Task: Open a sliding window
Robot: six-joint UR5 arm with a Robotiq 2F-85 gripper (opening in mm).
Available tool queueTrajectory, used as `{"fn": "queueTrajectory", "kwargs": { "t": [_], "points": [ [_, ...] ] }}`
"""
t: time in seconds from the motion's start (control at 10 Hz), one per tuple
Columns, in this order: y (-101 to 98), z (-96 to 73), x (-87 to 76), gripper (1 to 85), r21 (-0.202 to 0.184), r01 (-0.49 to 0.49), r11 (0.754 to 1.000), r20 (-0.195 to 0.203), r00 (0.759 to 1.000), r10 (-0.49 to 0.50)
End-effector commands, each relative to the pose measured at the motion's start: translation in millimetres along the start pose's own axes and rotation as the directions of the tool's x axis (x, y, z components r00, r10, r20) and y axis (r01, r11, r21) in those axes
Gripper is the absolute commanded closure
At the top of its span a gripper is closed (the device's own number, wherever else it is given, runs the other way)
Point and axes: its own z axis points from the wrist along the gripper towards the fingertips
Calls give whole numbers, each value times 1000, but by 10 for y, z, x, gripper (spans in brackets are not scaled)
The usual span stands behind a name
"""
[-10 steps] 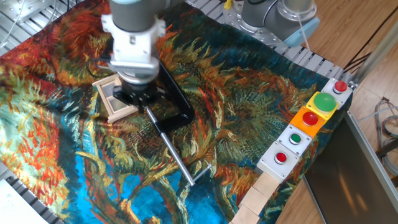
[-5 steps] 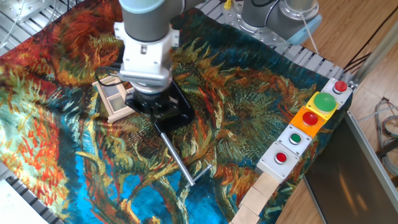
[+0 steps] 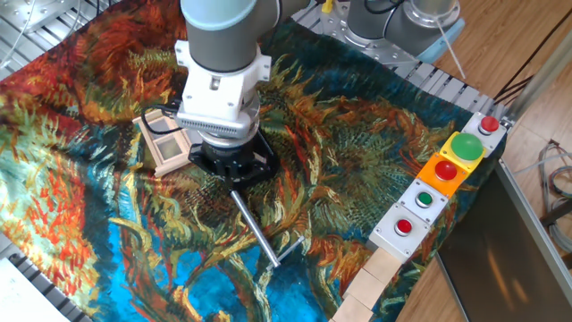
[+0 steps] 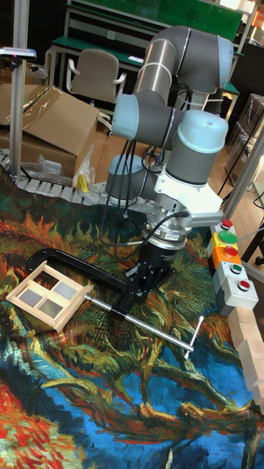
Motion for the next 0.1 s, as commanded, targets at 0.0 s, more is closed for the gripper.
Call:
{"fn": "queueTrajectory", "kwargs": {
  "t": [0.0],
  "points": [
    [10, 12, -100, 843, -5, -12, 1000, 9, 1000, 12]
  ]
}}
